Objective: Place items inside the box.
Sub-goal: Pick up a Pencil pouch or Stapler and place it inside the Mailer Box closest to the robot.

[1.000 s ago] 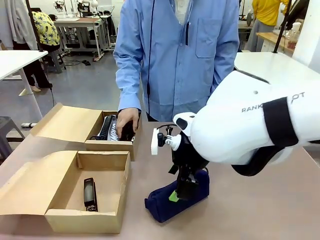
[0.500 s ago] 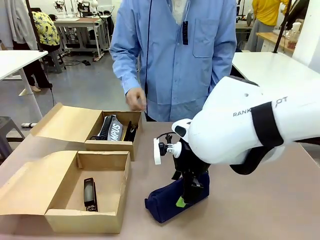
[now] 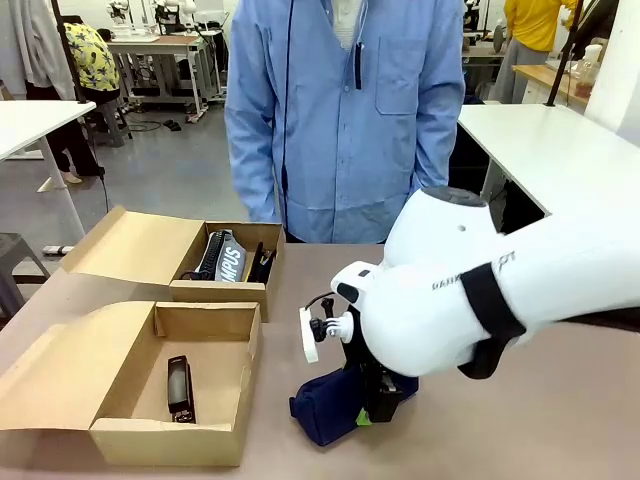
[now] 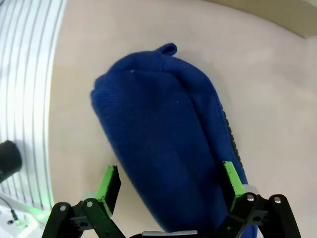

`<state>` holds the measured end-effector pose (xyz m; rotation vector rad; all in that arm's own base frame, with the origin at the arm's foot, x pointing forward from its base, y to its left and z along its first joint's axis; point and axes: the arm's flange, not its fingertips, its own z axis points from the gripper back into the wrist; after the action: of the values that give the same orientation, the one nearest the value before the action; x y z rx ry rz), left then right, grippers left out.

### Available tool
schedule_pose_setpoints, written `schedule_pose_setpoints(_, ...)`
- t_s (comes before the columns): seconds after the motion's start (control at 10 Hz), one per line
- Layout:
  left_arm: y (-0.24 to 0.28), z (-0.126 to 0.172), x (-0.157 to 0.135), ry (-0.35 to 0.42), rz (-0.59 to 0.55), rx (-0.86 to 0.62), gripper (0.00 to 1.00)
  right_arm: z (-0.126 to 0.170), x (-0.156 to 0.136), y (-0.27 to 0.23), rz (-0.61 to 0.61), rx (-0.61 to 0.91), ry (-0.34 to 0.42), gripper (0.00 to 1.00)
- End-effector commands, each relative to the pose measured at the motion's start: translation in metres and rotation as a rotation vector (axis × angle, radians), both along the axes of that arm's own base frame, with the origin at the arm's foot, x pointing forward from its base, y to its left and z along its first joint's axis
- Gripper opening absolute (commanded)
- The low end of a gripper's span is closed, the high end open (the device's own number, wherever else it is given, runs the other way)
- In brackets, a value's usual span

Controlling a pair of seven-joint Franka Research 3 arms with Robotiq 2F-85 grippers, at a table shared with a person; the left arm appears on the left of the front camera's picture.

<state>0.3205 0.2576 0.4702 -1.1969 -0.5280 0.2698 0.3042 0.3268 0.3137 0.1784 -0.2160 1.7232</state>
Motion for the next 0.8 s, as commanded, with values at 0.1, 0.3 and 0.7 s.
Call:
schedule_pose_setpoints(0.1, -0.0003, 0.0011, -0.0012, -0.027, -0.007, -0.005, 1.0, -0.013, 0.0088, 0.007, -0.02, -0.055, -0.05, 1.0)
schedule_pose_setpoints(0.3, -0.0003, 0.0011, -0.0012, -0.027, -0.007, -0.005, 1.0, -0.0174, 0.0093, 0.0082, -0.025, -0.064, -0.02, 1.0)
schedule_pose_setpoints(0.7, -0.0003, 0.0011, -0.0012, -0.027, -0.007, -0.005, 1.0, -0.0151, 0.0106, 0.0069, -0.045, -0.068, 0.018, 0.0)
